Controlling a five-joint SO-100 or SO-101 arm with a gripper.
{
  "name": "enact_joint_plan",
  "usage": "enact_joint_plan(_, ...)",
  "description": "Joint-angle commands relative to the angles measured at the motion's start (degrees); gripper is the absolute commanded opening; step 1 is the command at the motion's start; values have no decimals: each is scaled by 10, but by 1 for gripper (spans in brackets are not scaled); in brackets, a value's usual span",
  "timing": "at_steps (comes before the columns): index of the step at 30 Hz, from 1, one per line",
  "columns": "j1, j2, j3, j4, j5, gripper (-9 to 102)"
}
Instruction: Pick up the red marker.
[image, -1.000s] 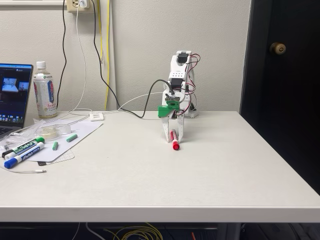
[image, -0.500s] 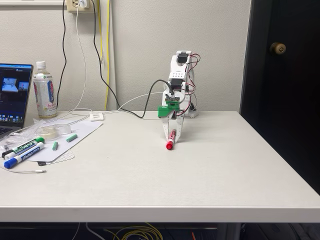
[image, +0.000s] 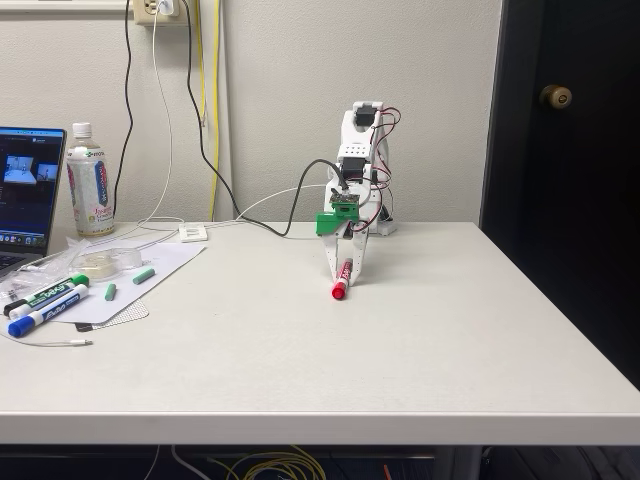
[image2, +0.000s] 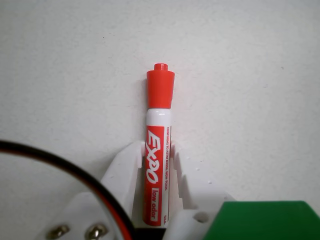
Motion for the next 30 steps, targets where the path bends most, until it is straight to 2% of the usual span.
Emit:
enact_joint_plan(1,-4,9,-3,0,8,0)
enact_joint_plan(15,-6,41,-3,8,40,0)
enact_joint_plan(24,-19,115,-3,12,142,0)
enact_joint_plan(30,-26,200,-3,54,190,0)
